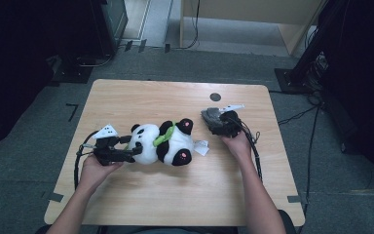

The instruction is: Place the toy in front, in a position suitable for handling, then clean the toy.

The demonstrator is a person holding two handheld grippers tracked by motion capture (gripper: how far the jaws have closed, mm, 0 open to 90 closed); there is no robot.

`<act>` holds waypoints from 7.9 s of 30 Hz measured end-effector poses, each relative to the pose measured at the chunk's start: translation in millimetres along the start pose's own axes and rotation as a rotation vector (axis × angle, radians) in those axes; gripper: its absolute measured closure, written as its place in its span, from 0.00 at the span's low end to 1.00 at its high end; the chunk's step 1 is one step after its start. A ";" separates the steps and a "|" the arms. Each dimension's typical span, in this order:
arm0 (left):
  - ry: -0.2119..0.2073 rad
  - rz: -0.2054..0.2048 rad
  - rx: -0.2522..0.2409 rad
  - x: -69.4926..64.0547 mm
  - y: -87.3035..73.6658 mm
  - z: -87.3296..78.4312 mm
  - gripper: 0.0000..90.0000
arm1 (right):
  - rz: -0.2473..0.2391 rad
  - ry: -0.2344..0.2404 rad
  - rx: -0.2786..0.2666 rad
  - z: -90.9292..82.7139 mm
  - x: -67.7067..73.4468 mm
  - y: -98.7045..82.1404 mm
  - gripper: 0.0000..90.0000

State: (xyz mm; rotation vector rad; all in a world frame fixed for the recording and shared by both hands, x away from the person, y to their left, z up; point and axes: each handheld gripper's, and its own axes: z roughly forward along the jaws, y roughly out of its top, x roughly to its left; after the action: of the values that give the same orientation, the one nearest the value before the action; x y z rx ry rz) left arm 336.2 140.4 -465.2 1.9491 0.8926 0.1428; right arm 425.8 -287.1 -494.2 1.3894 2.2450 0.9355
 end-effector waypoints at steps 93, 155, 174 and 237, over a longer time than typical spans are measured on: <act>-0.035 -0.015 -0.031 6.8 -19.2 14.3 0.27 | 0.033 0.177 -0.096 -64.1 29.3 49.2 0.83; -0.001 -0.080 -0.001 5.7 -10.5 14.5 0.45 | -0.224 0.306 0.071 8.5 194.8 120.3 0.81; -0.003 -0.072 0.001 4.3 -10.4 14.8 0.45 | -0.176 0.167 0.090 -8.8 141.3 119.1 0.82; -0.007 -0.074 -0.027 9.3 -12.0 14.6 0.50 | -0.176 0.175 0.084 -9.5 143.8 111.6 0.85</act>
State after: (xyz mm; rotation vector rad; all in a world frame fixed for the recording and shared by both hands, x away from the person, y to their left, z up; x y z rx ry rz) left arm 343.1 139.3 -485.1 1.8877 0.9523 0.1038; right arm 427.1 -129.3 -403.0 1.1587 2.5150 0.9449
